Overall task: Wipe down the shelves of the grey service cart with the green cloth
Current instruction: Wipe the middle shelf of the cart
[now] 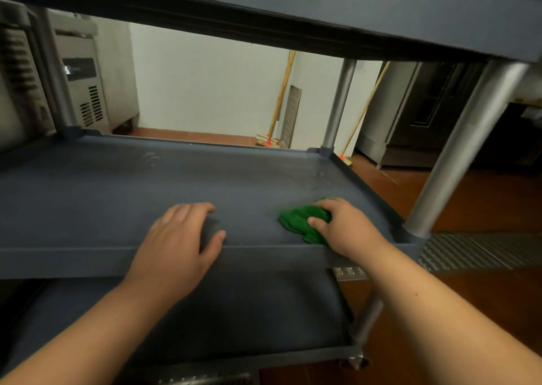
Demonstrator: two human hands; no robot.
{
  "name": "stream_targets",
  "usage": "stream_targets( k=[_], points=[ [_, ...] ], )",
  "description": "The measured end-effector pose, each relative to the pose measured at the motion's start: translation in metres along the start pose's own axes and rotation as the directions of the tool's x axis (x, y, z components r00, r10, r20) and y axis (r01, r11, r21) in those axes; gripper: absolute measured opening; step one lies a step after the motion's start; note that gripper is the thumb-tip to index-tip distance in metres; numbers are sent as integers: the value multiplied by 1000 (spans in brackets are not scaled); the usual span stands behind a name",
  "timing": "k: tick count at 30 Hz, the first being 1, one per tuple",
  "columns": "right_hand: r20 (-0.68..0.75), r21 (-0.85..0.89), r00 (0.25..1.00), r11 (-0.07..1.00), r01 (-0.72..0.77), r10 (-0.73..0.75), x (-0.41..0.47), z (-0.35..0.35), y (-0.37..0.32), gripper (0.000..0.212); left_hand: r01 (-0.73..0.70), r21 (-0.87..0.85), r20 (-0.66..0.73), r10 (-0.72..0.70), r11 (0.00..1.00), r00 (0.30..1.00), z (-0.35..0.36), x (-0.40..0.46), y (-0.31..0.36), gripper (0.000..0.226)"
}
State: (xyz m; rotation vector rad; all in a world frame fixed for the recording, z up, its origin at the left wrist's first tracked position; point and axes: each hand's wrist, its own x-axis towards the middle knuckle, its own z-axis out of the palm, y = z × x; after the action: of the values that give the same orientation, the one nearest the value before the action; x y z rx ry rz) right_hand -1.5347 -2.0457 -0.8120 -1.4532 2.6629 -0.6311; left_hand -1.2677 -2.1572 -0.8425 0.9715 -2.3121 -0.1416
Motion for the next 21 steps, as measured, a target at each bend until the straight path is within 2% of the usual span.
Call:
stream_targets(
  k=[4, 6, 9, 13, 21],
  points=[
    [-84, -106, 984, 980, -167, 158, -3, -23, 38, 42, 2, -9, 33, -1, 1000, 999, 0, 5, 2, 55],
    [-119, -138, 975, 970, -202, 187, -5, -27, 45, 38, -18, -26, 59, 19, 1000, 998, -2, 8, 3, 55],
    [-64, -181, 979, 963, -201, 192, -2, -29, 43, 45, -39, -81, 64, 44, 996, 997, -4, 8, 1, 51],
    [58, -179, 971, 959, -218, 231, 0, -36, 43, 64, -55, -115, -3, 55, 992, 999, -17, 1, -13, 30],
    [-92, -140, 963, 955, -263, 252, 1, -25, 39, 48, -50, -36, 73, 52, 998, 996, -43, -18, -56, 28]
  ],
)
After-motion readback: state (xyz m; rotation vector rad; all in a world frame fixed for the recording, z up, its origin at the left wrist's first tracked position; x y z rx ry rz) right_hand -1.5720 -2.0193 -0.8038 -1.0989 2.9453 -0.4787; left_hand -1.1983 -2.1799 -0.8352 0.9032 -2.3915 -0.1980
